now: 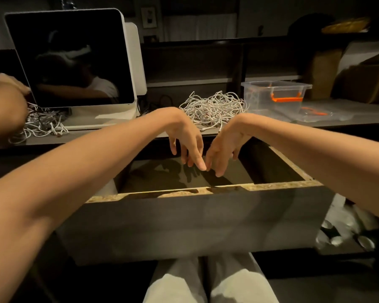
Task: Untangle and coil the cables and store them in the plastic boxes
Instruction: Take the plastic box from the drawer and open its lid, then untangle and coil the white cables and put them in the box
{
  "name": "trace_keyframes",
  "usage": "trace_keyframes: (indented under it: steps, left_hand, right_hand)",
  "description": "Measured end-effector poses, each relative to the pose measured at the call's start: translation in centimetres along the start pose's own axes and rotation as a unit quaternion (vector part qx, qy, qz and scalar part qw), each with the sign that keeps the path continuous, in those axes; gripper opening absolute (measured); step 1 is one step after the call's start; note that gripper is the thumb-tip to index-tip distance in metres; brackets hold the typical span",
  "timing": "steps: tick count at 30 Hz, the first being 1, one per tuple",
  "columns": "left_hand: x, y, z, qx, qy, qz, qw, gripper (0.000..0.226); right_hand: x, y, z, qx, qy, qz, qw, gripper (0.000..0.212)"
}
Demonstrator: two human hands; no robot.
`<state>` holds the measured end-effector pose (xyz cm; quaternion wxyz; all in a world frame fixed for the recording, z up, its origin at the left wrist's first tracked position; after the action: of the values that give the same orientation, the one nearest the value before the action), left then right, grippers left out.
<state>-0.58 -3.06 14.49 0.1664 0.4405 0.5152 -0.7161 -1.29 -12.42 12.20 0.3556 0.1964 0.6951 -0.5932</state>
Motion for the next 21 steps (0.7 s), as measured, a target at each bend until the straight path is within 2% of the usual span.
trace_keyframes:
  steps: [4, 8, 11, 16, 21]
  left_hand:
    - [3.2, 1.1, 0.7, -0.020, 0.033, -0.059, 0.998, 0.036]
    - [4.5, 2.5, 0.1, -0.036, 0.065, -0.067, 0.995, 0.042]
    - [4.1, 3.0, -0.3, -0.020, 0.074, -0.046, 0.996, 0.049]
    - [2.5, 3.8, -1.1, 0.010, 0.097, 0.010, 0.995, 0.048]
    - [0.0, 4.7, -3.1, 0.020, 0.118, 0.104, 0.987, 0.080]
  right_hand:
    - [2.7, 0.9, -0.4, 0.029, -0.080, -0.052, 0.995, 0.068]
    - [3.5, 2.0, -0.8, 0.022, -0.123, -0.030, 0.992, 0.071]
    - [2.7, 2.2, -0.5, 0.002, -0.161, 0.004, 0.987, 0.074]
    - [1.3, 2.8, 0.2, 0.000, -0.186, 0.046, 0.981, 0.086]
    - [-1.2, 3.2, 1.1, 0.015, -0.155, 0.164, 0.974, 0.098]
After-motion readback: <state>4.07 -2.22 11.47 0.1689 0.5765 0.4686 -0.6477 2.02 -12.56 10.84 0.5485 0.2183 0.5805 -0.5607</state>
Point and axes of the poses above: each hand's wrist, its own y-axis towards the middle knuckle, its own x-axis out of the palm, z = x × y, the point moved 5 cm from there along y, towards the middle knuckle, and after that the axes turned 4 degrees about x, right-handed, at the moved point
